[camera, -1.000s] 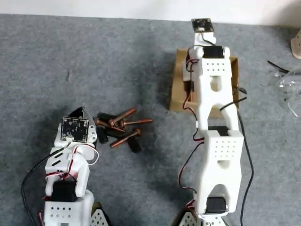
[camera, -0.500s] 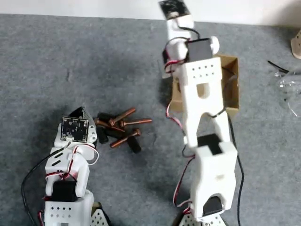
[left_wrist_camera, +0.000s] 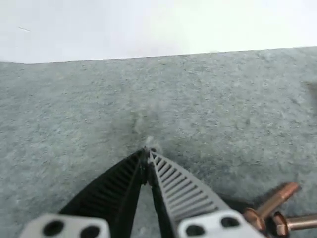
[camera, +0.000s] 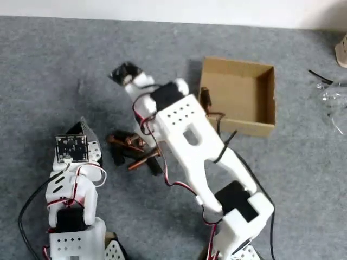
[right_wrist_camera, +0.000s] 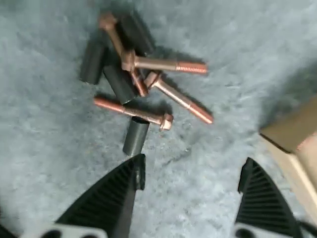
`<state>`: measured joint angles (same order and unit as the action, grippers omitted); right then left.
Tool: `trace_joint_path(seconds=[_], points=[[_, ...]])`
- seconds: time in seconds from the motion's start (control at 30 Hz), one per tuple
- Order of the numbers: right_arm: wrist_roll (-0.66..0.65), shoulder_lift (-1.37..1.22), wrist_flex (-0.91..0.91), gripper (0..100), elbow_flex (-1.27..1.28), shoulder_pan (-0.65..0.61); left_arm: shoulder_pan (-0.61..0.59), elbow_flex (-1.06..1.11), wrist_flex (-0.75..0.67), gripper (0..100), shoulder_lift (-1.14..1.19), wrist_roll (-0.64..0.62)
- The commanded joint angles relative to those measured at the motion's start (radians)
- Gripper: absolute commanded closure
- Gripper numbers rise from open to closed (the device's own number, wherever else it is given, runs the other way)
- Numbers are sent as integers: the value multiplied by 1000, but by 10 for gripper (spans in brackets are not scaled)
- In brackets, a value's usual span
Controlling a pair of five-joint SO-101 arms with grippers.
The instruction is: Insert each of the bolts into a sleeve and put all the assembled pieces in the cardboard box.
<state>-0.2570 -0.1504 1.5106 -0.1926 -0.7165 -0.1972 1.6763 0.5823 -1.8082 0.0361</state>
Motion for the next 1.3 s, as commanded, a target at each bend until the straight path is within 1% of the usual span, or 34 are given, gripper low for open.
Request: trace_joint_path(seconds=[0.0,0.1,0.2,0.33,0.43,0.53,0.67,1.07,1.27], points=[[-60,70,-228,728,234,-12,-8,19,-25,993,-7,-8],[-103,76,-355,728,389,-36,-8,19,-25,993,-7,-8],[-101,81,-404,728,499,-68,-8,19,-26,993,-7,-8],[-21,113,-414,728,562,-131,-8,19,-26,993,-7,-8],[-8,133,-484,728,579,-160,-8,19,-26,993,-7,-8],[-9,133,-573,728,661,-159,-8,19,-26,993,-7,-8],[-9,133,-628,728,740,-157,-8,19,-26,993,-7,-6],[-5,130,-814,728,849,-104,-7,19,-26,993,-7,-6],[5,130,-835,728,854,-104,-5,19,-26,993,-7,-6]])
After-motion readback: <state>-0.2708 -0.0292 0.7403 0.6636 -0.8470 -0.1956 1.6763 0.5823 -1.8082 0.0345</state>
